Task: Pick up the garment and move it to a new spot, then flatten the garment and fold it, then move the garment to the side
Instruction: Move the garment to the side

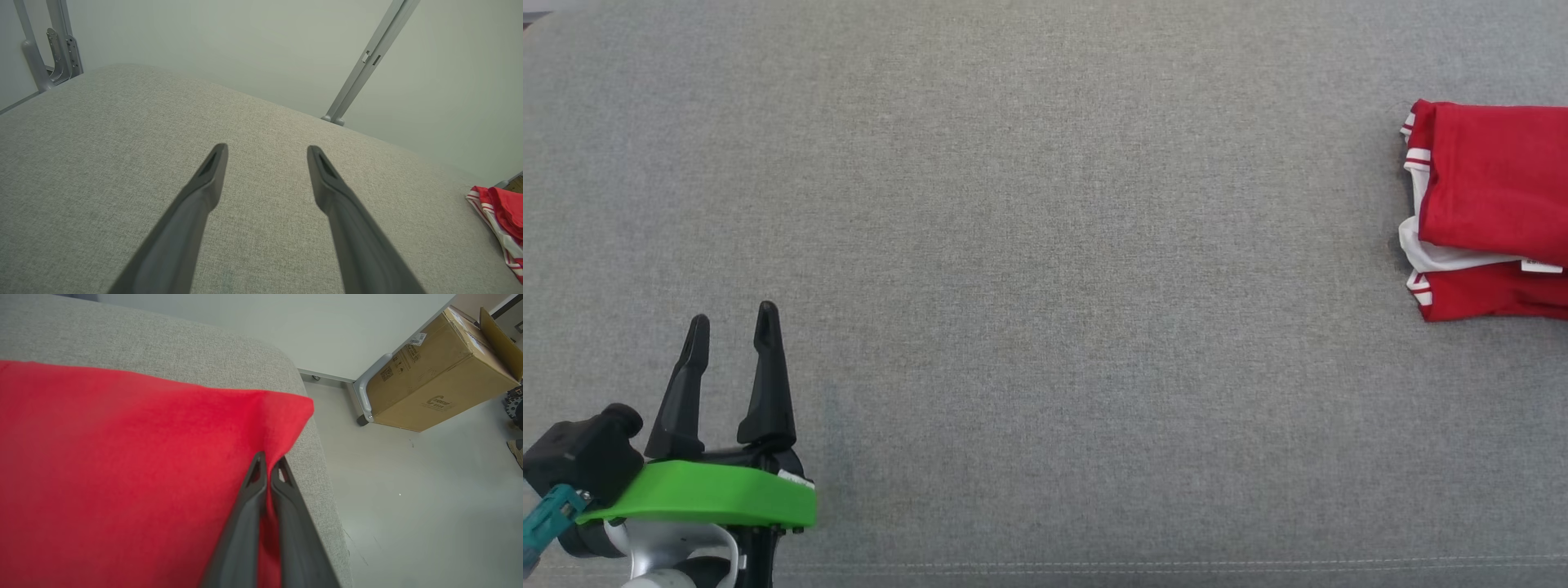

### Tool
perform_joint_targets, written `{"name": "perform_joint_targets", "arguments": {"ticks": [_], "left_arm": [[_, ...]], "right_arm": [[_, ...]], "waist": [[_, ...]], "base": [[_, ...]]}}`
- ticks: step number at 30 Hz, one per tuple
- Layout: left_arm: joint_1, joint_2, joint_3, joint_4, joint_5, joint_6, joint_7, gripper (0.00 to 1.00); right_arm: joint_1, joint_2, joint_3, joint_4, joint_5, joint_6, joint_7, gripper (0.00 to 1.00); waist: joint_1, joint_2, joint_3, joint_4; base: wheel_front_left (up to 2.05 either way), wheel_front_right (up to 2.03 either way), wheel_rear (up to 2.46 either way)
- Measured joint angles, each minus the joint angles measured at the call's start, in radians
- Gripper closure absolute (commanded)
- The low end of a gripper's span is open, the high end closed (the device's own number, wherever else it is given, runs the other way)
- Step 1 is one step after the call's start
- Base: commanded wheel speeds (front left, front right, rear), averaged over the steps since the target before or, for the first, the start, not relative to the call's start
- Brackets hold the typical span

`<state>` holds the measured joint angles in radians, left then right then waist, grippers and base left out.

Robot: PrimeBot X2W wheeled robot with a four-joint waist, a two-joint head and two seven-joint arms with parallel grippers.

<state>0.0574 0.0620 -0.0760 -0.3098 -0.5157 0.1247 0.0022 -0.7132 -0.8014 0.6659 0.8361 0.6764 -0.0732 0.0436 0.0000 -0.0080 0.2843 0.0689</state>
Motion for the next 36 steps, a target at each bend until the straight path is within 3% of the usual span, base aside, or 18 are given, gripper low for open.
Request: {"name": "perform_joint_targets", "arguments": {"ticks": [9, 12, 13, 14, 25, 36], "left_arm": [[-0.002, 0.016, 0.007, -0.017, 0.026, 0.000, 0.026, 0.00], [-0.002, 0.018, 0.012, -0.021, 0.029, 0.000, 0.034, 0.00], [-0.002, 0.018, 0.013, -0.022, 0.029, 0.000, 0.035, 0.00], [-0.002, 0.018, 0.013, -0.022, 0.029, 0.000, 0.042, 0.00], [-0.001, 0.018, 0.020, -0.028, 0.037, 0.000, 0.063, 0.00], [-0.002, 0.011, -0.016, -0.022, 0.010, -0.002, 0.057, 0.00]], "right_arm": [[0.001, 0.037, -0.011, 0.049, -0.001, -0.026, -0.046, 1.00], [0.001, 0.043, -0.017, 0.068, -0.001, -0.032, -0.063, 0.58], [0.001, 0.046, -0.019, 0.075, -0.001, -0.035, -0.064, 0.22], [0.003, 0.048, -0.020, 0.082, -0.001, -0.035, -0.066, 0.00], [0.028, 0.084, -0.028, 0.145, 0.000, -0.043, -0.087, 0.00], [-0.056, 0.049, -0.023, 0.104, -0.072, -0.044, -0.185, 0.00]], "waist": [[0.0000, 0.0000, 0.013, -0.020], [0.0000, 0.0000, 0.014, -0.029], [0.0000, 0.0000, 0.013, -0.033], [0.0000, -0.0001, 0.013, -0.036], [0.0000, 0.0000, -0.004, -0.076], [0.0000, 0.0000, -0.049, -0.121]], "base": [[0.00, 0.00, 0.00], [0.00, 0.00, 0.00], [0.00, 0.00, 0.00], [0.00, 0.00, 0.00], [0.00, 0.00, 0.00], [0.00, 0.00, 0.00]]}}
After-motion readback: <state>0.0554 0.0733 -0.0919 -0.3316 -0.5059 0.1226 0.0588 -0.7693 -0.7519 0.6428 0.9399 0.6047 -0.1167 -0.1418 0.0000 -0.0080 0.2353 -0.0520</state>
